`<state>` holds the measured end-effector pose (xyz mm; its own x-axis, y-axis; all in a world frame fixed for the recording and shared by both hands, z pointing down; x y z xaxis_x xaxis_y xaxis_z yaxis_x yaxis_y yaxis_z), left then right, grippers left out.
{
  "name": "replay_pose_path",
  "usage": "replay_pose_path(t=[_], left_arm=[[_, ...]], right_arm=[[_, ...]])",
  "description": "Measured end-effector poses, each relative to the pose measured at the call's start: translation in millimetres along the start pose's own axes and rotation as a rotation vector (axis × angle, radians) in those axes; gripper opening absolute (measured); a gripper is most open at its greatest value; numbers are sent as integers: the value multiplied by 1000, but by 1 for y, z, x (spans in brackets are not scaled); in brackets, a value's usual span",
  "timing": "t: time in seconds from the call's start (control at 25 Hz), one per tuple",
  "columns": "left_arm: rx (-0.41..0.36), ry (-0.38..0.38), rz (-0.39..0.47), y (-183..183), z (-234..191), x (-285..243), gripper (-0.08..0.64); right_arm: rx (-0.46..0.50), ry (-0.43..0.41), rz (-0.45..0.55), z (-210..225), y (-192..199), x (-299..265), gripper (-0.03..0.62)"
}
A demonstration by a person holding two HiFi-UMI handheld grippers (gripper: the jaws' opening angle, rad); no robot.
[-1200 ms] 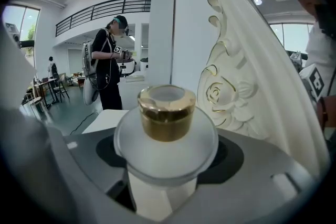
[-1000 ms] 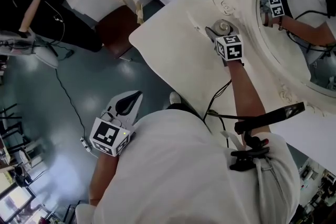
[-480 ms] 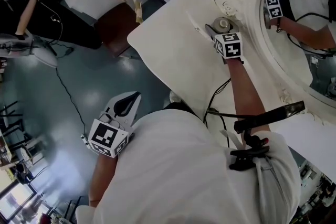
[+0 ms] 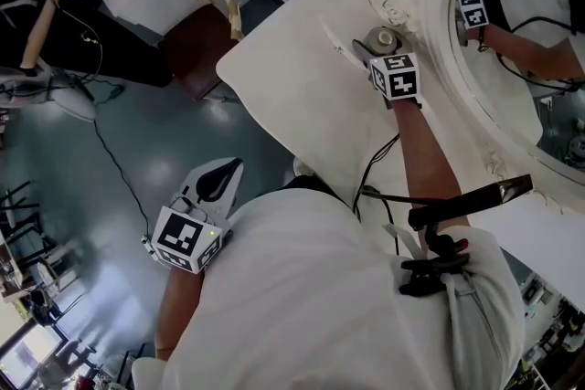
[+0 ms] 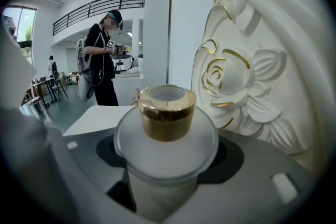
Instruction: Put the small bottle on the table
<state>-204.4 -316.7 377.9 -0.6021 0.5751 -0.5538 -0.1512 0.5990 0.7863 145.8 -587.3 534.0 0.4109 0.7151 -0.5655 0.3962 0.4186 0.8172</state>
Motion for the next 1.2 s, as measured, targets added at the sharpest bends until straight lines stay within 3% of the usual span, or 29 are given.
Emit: replay_pose_path(t=[1.2], left_arm=[[-4,-7,19,11,12,7,3]], right_arm=[[-12,-18,-10,1,2,0,357]])
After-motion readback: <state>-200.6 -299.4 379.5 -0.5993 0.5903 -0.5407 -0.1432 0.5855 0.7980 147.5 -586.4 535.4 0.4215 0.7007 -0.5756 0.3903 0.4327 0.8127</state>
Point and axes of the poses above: the fingertips, and each gripper's own axes: x backward along the fingers, z to its right, y out of its underside, the point moved 10 cm from there along x, backward along the fingers, and after that the axes turned 5 degrees about x, right-handed, at the moved point
